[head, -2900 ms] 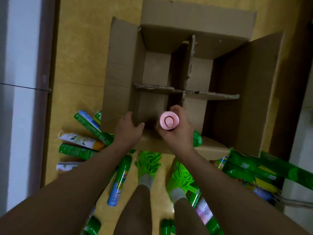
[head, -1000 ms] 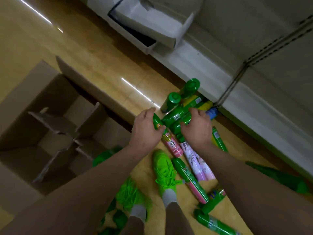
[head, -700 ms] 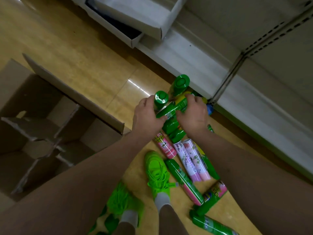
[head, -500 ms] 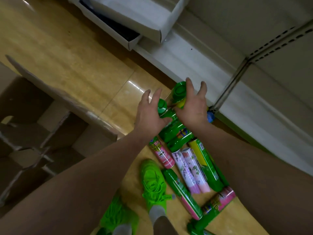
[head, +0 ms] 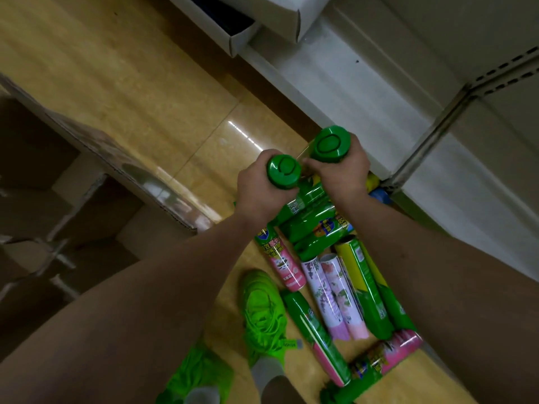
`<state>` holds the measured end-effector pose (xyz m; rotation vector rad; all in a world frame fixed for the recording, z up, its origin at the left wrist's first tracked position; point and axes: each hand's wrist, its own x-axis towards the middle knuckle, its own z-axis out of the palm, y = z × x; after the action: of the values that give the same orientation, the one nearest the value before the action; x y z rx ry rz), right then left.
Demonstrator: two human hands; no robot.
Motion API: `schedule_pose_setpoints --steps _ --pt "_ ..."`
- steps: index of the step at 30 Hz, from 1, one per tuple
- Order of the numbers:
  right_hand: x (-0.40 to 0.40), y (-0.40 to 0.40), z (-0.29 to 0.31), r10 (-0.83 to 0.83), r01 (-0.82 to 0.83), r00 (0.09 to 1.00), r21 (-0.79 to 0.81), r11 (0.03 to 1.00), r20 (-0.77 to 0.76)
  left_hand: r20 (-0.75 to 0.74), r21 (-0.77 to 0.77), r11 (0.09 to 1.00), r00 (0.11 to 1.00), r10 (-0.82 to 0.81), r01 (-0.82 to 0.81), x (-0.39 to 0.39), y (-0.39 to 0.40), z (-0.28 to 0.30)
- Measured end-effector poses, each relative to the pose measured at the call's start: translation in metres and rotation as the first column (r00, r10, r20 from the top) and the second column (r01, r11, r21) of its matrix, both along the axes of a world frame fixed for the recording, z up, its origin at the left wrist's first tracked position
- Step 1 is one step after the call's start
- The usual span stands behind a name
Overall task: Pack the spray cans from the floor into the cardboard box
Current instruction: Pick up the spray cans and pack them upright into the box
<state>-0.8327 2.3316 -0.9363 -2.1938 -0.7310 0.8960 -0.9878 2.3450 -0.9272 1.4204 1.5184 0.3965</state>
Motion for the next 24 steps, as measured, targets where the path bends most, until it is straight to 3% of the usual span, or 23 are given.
schedule_pose_setpoints --steps 11,24 --pt "-0.026 -0.015 0.140 0.096 -0.106 0.991 0.101 0.989 0.097 0.117 0.028 0.990 0.984 0.137 -0.141 -0.040 -0.005 0.124" --pt "-0.145 -0.003 0.308 0.428 -0.442 0.895 0.118 0.889 0.127 0.048 0.050 0.927 0.928 0.370 -0.373 -0.176 -0.036 0.284"
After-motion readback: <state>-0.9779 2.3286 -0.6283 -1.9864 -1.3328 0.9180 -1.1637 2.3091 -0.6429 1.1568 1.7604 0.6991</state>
